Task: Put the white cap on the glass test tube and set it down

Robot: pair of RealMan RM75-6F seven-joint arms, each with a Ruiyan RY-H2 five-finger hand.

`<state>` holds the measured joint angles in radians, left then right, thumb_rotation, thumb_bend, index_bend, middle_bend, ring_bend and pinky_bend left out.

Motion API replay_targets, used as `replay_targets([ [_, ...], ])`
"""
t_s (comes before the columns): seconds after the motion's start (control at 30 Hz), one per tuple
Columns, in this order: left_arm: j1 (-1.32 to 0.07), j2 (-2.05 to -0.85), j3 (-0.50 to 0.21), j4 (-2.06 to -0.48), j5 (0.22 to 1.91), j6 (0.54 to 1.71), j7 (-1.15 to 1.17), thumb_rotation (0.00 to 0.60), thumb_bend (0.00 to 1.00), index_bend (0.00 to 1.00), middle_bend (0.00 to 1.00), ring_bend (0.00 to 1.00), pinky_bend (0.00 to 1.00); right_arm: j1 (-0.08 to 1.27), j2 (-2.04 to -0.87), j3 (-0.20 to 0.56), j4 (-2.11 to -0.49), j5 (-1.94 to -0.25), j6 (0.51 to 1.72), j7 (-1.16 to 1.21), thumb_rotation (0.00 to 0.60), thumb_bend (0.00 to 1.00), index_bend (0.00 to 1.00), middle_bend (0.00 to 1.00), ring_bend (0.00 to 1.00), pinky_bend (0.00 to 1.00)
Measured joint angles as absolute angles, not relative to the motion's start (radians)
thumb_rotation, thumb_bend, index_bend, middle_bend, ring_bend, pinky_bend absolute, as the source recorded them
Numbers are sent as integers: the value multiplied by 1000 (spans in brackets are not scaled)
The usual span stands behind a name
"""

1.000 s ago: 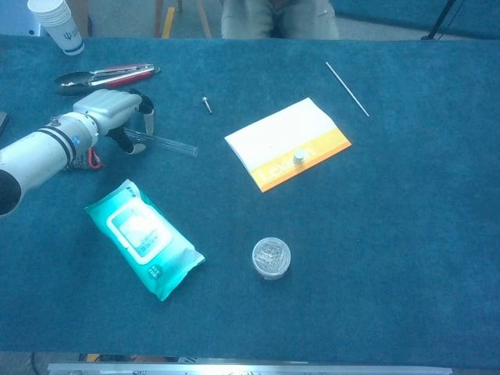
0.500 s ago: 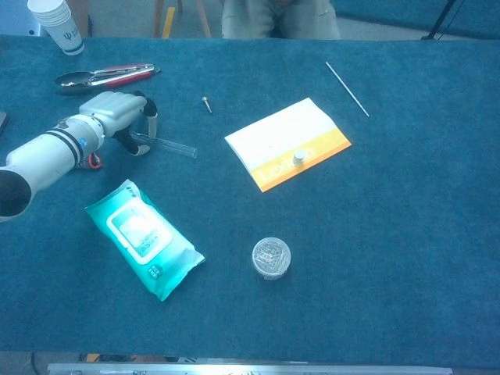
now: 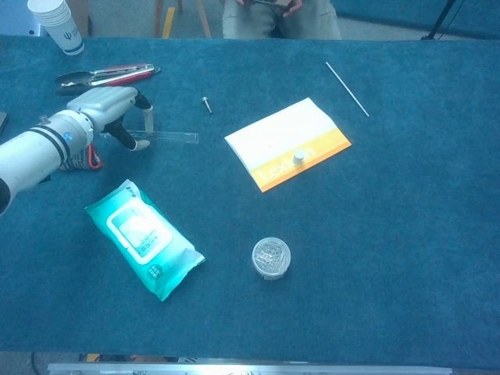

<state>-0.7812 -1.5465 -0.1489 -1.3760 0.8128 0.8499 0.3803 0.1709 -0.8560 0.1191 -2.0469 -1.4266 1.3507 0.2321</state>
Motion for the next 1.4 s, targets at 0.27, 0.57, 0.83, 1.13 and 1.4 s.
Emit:
replay_targets([
  [0.27, -716, -1422, -182, -1554, 848, 864, 215, 600, 297, 573, 283, 90, 140, 203, -867, 132, -2037, -1401, 1310, 193, 600, 329, 456, 238, 60, 175],
  [0.57, -633, -1271, -213, -1740, 963, 882, 20, 600, 297, 573, 284, 90, 140, 290, -899, 155, -2028, -1380, 1217, 84, 600, 329, 456, 238, 60, 175],
  [0.83, -583, -1188, -199, -1832, 1071, 904, -53, 600, 297, 570, 284, 90, 140, 387, -996, 168, -1990, -1353, 1124, -16, 600, 329, 456, 238, 61, 175],
  [1.13, -547, -1150, -170, -1881, 1152, 939, -93, 600, 297, 570, 284, 90, 140, 475, -1126, 171, -1916, -1280, 1041, -119, 600, 329, 456, 238, 61, 175],
  [1.4, -532, -1131, -151, -1899, 1184, 959, -102, 600, 297, 570, 284, 90, 140, 530, -1213, 160, -1860, -1218, 994, -218, 600, 329, 456, 238, 61, 175],
])
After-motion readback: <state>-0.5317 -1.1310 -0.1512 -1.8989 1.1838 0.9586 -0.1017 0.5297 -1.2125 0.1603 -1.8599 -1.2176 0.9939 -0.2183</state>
